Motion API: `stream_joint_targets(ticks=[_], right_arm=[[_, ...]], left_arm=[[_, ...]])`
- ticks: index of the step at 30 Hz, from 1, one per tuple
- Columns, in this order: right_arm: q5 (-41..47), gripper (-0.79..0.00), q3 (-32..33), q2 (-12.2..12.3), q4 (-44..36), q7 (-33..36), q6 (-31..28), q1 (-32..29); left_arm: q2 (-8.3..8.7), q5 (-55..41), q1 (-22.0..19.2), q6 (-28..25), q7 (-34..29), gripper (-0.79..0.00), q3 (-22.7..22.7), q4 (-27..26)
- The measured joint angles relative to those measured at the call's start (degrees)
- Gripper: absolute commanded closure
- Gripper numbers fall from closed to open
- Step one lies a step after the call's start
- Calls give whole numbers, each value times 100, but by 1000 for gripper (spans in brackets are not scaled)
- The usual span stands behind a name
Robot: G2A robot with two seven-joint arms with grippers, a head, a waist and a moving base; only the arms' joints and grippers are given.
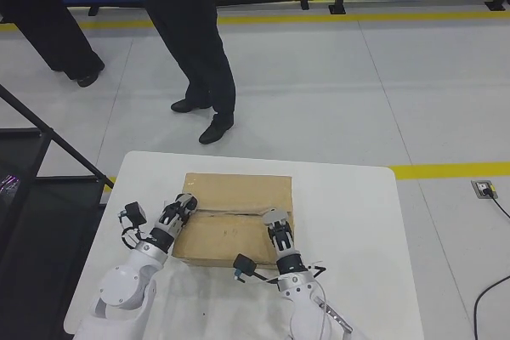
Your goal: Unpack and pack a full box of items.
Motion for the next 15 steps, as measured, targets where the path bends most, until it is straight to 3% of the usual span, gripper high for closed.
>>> stream_joint_targets(ticks=[13, 15], right_arm=[[0, 0, -23, 9, 21, -29, -167, 3], [0, -55, -24, 6, 27, -41, -205, 16]], left_arm=[[11, 69, -76, 169, -34, -9, 26, 84], [12, 77, -81, 174, -43, 0, 29, 88]])
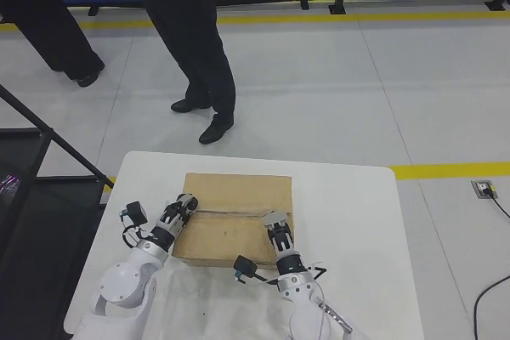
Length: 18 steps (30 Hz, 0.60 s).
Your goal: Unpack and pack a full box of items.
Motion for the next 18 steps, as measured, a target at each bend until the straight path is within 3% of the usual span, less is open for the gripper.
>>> stream_joint_targets(ticks=[2, 4, 9, 18], right_arm=[[0, -71, 1, -5, 3, -9, -57, 18], [0, -160, 4, -12, 0, -12, -107, 31], [0, -256, 14, -20, -6, -13, -193, 61], [0, -271, 9, -12, -43, 82, -357, 101]], left_arm=[[2, 7, -3, -1, -9, 0, 3, 9], [3, 13, -9, -4, -16, 0, 6, 30], [5, 21, -25, -2, -26, 0, 14, 59], [9, 26, -35, -18, -36, 0, 25, 85]])
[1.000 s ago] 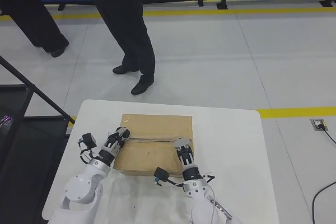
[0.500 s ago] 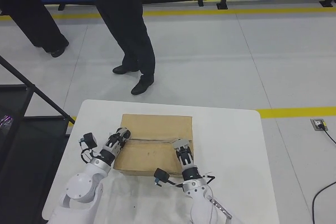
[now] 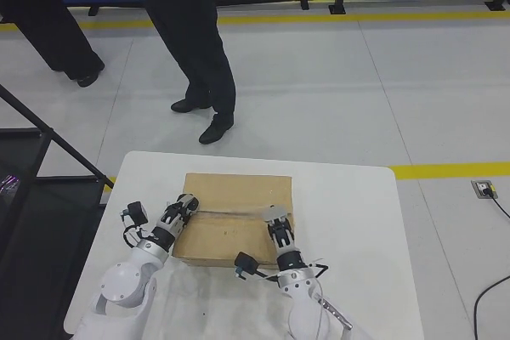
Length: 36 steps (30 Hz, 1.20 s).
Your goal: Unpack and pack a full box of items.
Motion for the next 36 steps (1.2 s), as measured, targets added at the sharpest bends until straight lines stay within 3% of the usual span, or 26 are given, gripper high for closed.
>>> stream_joint_targets(ticks=[18, 27, 30, 33, 34, 36], right_arm=[[0, -286, -17, 126, -224, 260, -385, -14], [461, -280, 327, 118, -762, -237, 452, -148], [1044, -206, 474, 86, -880, -801, 339, -55], [2040, -160, 607, 30, -874, -1531, -150, 175], [2374, 0, 629, 7, -850, -1762, -362, 302], [2569, 0, 614, -24, -845, -1961, -595, 464]], left_arm=[[5, -13, -33, -23, -29, 0, 26, 61], [8, -109, 11, -122, -33, 0, -8, -54], [13, -128, 67, -154, -45, 0, -35, -145], [16, -188, 105, -184, -33, 0, -75, -202], [16, -221, 115, -197, -19, 0, -90, -215], [16, -266, 128, -218, -8, 0, -110, -235]])
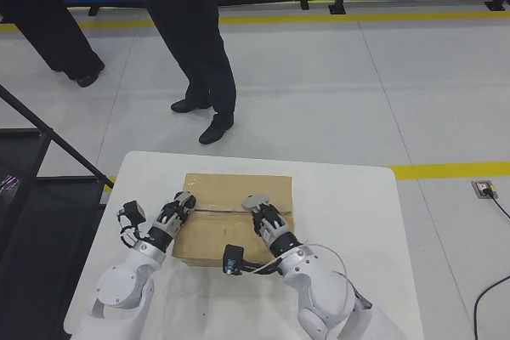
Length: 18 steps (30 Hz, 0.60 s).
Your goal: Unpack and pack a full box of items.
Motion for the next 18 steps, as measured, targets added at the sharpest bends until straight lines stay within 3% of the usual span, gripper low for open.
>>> stream_joint_targets(ticks=[10, 18], right_arm=[[45, 0, -57, -22, 54, -203, -155, 63], [586, 0, -617, -375, 1236, -388, -1065, 1218]], left_arm=[[11, -327, 205, -192, 121, 0, -250, -239], [34, -604, 366, -307, 216, 0, -583, -136]])
